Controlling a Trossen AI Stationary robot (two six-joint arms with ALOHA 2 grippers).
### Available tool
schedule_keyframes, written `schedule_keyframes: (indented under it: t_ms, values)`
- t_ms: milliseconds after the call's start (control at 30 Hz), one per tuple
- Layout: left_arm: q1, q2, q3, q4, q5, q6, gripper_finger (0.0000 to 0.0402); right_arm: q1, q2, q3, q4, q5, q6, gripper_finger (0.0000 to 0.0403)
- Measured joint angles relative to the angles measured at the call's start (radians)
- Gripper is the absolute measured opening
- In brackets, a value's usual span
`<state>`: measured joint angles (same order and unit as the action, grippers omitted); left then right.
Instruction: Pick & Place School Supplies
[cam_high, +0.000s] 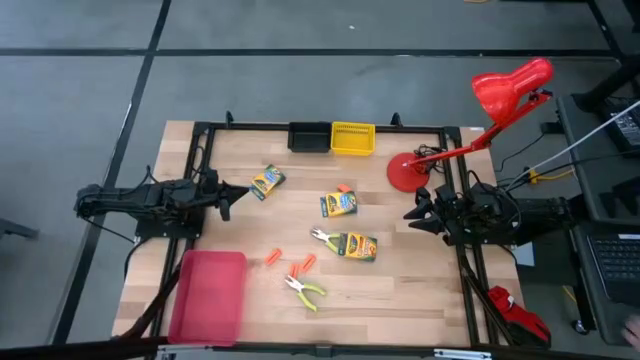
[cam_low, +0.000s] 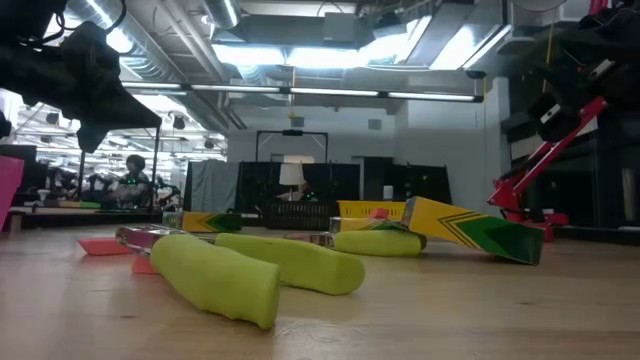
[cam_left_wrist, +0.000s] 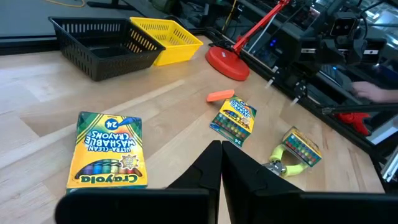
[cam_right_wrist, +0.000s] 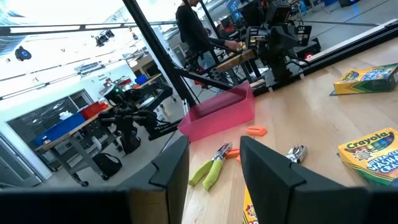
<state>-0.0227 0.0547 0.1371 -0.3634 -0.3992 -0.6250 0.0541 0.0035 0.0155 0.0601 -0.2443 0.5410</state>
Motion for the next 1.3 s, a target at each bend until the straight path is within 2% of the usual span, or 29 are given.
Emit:
schedule_keyframes:
  t_ms: [900, 933, 1000, 1100, 1167, 1300]
  values:
    - [0.000, 0.000, 0.000, 0.000, 0.000, 0.000, 0.0006, 0.000, 0.000, 0.000, 0.000, 0.001, -0.002, 0.0145]
    - [0.000, 0.000, 0.000, 0.000, 0.000, 0.000, 0.0006, 0.000, 0.000, 0.000, 0.000, 0.023, -0.015, 0.0145]
    - [0.000, 0.000, 0.000, 0.000, 0.000, 0.000, 0.0006, 0.000, 0.003, 0.000, 0.008, 0.148, -0.025, 0.0145]
    - [0.000, 0.000, 0.000, 0.000, 0.000, 0.000, 0.0006, 0.000, 0.003, 0.000, 0.020, 0.324, 0.091, 0.0145]
    - [0.000, 0.000, 0.000, 0.000, 0.000, 0.000, 0.0006, 0.000, 0.003, 0.000, 0.021, 0.363, 0.189, 0.0145]
    - [0.000, 0.000, 0.000, 0.000, 0.000, 0.000, 0.0006, 0.000, 0.006, 0.000, 0.034, 0.371, 0.255, 0.0145]
